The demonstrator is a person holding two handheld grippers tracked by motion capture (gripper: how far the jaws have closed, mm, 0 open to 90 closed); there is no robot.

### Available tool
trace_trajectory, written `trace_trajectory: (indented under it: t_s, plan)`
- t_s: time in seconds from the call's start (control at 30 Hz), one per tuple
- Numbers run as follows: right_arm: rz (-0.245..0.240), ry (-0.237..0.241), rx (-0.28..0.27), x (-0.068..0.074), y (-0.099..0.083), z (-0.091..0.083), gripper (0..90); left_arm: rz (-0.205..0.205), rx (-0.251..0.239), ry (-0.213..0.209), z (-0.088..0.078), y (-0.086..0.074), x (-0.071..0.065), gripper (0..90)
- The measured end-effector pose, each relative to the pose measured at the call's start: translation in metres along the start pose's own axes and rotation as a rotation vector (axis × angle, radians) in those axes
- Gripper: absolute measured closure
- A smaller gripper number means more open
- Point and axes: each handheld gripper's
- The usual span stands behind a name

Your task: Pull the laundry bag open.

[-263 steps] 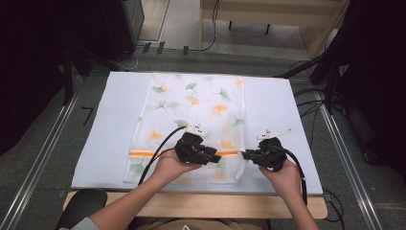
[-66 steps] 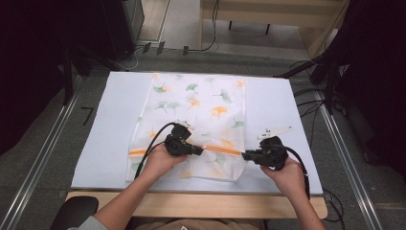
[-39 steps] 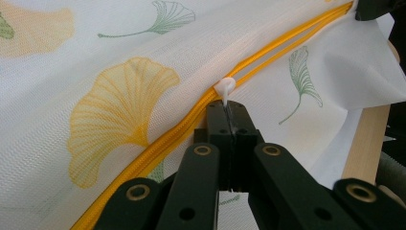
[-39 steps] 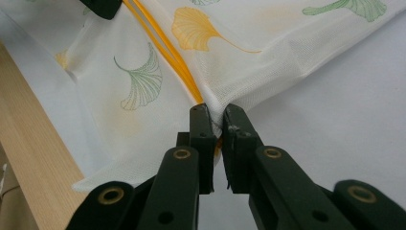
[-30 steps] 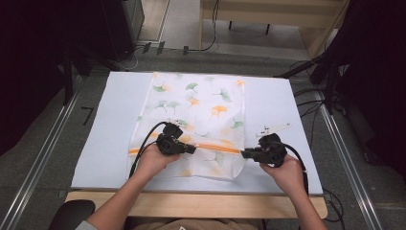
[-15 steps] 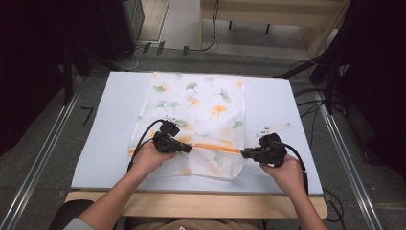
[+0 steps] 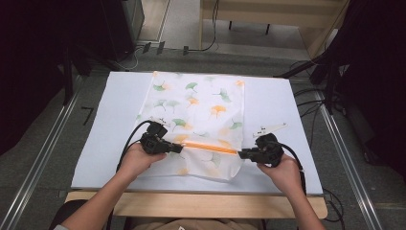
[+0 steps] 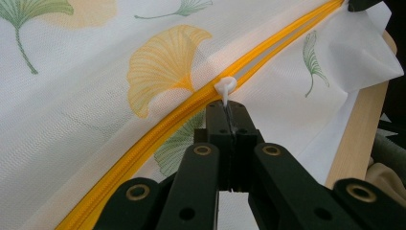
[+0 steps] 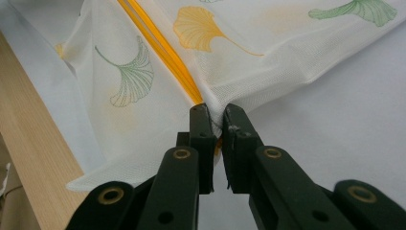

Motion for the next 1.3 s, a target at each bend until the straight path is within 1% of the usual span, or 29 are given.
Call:
trace_trajectory:
  t_s: [0.33, 0.63, 0.73, 0.77, 0.8, 0.83, 0.87, 0.9, 0.97, 1.03, 1.1, 1.13, 1.2, 1.27, 1.3]
  plan:
    - [0.003, -0.007, -0.003, -0.004, -0.002, -0.002, 85.6, 0.004, 0.012, -0.003, 0.006, 0.0, -0.001, 90.0]
    - [0.002, -0.007, -0.005, -0.004, -0.002, -0.002, 85.5, 0.002, 0.019, -0.01, 0.006, 0.0, 0.001, 90.0]
    - [0.002, -0.007, -0.006, -0.004, -0.002, -0.002, 85.5, -0.002, 0.021, -0.004, 0.007, 0.0, 0.001, 90.0]
    - [0.001, -0.007, -0.006, -0.004, -0.001, -0.002, 85.5, 0.002, 0.026, 0.006, 0.007, 0.0, 0.002, 90.0]
    - [0.002, -0.007, -0.006, -0.004, -0.001, -0.002, 85.6, -0.004, 0.027, 0.011, 0.007, -0.001, 0.002, 90.0]
    - [0.003, -0.007, -0.006, -0.004, -0.001, -0.002, 85.5, -0.01, 0.032, 0.012, 0.006, -0.001, 0.004, 90.0]
    - [0.003, -0.006, -0.007, -0.004, -0.002, -0.003, 85.5, -0.004, 0.035, 0.017, 0.005, -0.002, 0.006, 90.0]
    - [0.002, -0.006, -0.009, -0.004, -0.002, -0.003, 85.5, -0.012, 0.032, 0.021, 0.003, -0.002, 0.007, 90.0]
    - [0.005, -0.01, -0.007, -0.005, -0.002, -0.003, 85.5, -0.008, 0.036, 0.028, -0.002, -0.004, 0.011, 90.0]
    - [0.006, -0.013, -0.006, -0.006, -0.002, -0.004, 85.5, -0.019, 0.037, 0.028, -0.009, -0.007, 0.015, 90.0]
    - [0.007, -0.014, -0.008, -0.006, -0.003, -0.004, 85.5, -0.029, 0.036, 0.011, -0.015, -0.011, 0.02, 90.0]
    - [0.006, -0.013, -0.008, -0.006, -0.003, -0.004, 85.5, -0.031, 0.037, 0.016, -0.018, -0.013, 0.022, 90.0]
    - [0.005, -0.014, -0.007, -0.006, -0.003, -0.004, 85.4, -0.029, 0.036, 0.017, -0.02, -0.014, 0.022, 90.0]
    - [0.005, -0.017, -0.001, -0.006, -0.003, -0.004, 85.5, -0.017, 0.034, 0.019, -0.019, -0.013, 0.02, 90.0]
    - [0.006, -0.02, -0.001, -0.007, -0.003, -0.004, 85.5, -0.024, 0.032, 0.022, -0.019, -0.013, 0.019, 90.0]
Point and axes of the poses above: each handheld gripper's, and its own axes: z roughly forward along the jaws, y roughly out of its top, x roughly to its left, and after that the axes turned 8 degrees about -x, right-handed
